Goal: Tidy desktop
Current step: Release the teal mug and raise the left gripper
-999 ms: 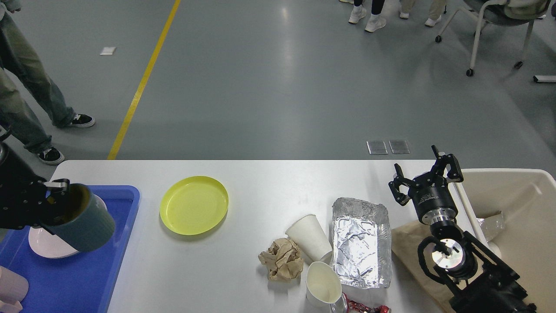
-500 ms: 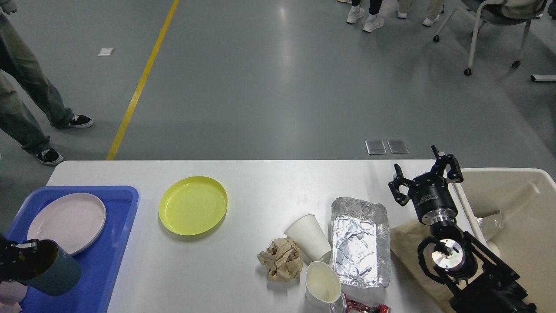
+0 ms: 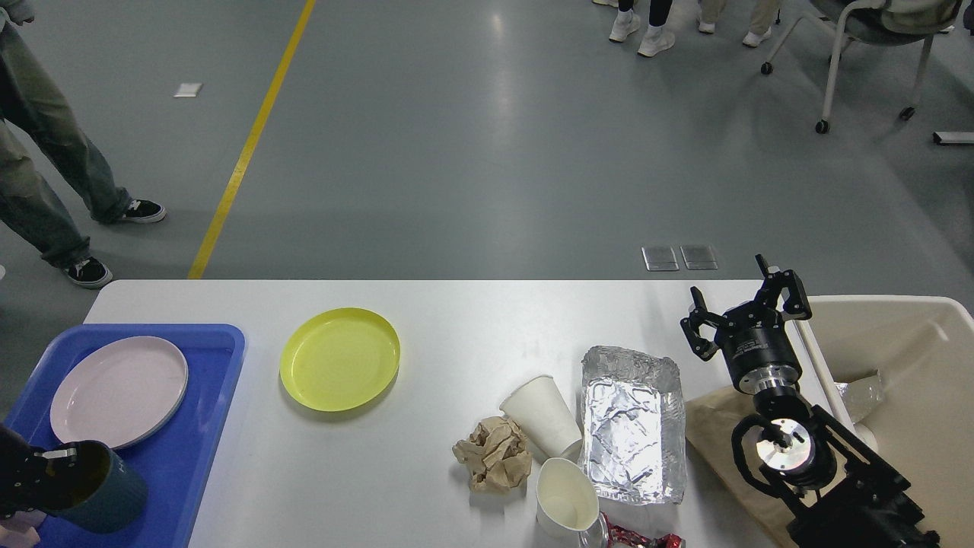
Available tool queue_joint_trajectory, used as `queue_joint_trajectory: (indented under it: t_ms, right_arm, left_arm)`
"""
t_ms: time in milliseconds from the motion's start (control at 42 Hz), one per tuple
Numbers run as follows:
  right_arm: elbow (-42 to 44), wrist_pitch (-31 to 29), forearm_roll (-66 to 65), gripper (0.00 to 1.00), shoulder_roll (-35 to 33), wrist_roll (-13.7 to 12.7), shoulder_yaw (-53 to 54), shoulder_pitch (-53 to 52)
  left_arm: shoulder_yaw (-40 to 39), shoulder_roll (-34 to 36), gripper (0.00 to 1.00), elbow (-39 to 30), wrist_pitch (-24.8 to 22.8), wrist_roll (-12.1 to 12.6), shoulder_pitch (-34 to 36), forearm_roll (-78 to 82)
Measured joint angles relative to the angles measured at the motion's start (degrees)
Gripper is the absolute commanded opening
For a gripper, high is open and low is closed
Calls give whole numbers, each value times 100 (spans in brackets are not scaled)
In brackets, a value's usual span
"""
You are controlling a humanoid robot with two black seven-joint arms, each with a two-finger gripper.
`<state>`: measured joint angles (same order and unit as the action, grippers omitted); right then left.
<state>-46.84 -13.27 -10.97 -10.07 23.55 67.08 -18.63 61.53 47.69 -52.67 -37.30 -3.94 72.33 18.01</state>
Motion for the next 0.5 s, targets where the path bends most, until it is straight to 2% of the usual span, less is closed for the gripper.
queue_joint_trajectory:
  t_ms: [143, 333, 500]
  right_arm:
    - [0, 0, 0, 100, 0, 0, 0, 0]
    - [0, 0, 0, 100, 0, 0, 0, 0]
    - [0, 0, 0, 100, 0, 0, 0, 0]
  left_arm:
    - [-1, -5, 3, -5, 4, 4, -37, -1]
    - [-7, -5, 49, -7, 81, 49, -56, -45]
    - [-1, -9, 62, -24, 342, 7, -113, -69]
